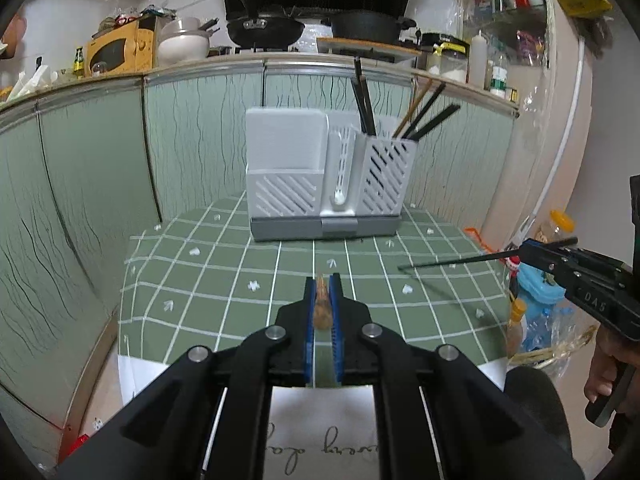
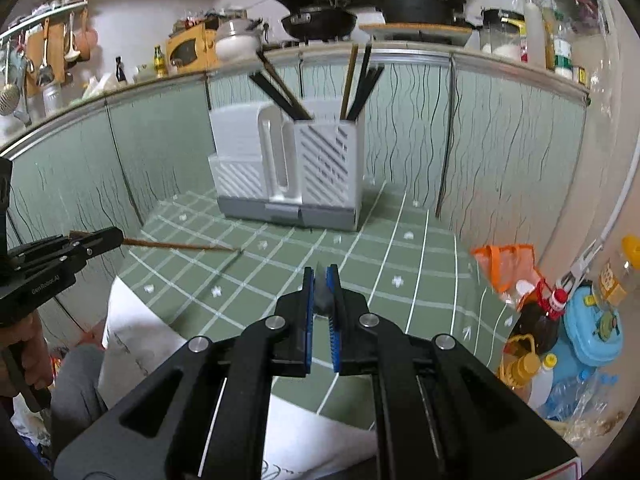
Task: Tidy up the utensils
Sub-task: 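Lift both held chopsticks and carry them over the white holder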
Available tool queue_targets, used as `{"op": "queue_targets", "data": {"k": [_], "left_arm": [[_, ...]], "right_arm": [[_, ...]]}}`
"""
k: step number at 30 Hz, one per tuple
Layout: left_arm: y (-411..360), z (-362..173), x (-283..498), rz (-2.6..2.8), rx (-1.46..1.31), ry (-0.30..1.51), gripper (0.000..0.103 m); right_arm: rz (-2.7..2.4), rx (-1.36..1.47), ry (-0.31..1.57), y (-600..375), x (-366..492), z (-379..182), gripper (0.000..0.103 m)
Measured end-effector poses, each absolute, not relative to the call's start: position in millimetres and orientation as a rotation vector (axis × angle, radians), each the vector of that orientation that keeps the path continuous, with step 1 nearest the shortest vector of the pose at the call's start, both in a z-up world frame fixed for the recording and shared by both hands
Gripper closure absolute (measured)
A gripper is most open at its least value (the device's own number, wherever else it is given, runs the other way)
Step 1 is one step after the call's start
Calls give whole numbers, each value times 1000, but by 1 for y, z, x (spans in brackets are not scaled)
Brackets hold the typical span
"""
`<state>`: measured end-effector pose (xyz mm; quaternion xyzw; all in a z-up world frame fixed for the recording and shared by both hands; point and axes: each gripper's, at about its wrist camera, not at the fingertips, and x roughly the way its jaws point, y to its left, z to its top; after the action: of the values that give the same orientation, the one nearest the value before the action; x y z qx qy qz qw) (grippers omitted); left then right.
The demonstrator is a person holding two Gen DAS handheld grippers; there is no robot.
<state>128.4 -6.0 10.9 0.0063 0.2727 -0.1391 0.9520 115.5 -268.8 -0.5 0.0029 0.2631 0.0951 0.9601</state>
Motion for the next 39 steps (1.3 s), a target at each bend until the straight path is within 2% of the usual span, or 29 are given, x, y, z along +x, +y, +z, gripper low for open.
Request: {"op": "queue_targets", "data": {"k": [15,39], "left_arm": [[-2,67,135,-321,15,492,95],[-26,157,185,-479,31,432,95]], "right_arm": [[230,15,454,-268,121,52,97],[318,62,452,-300,157,135,97]]}}
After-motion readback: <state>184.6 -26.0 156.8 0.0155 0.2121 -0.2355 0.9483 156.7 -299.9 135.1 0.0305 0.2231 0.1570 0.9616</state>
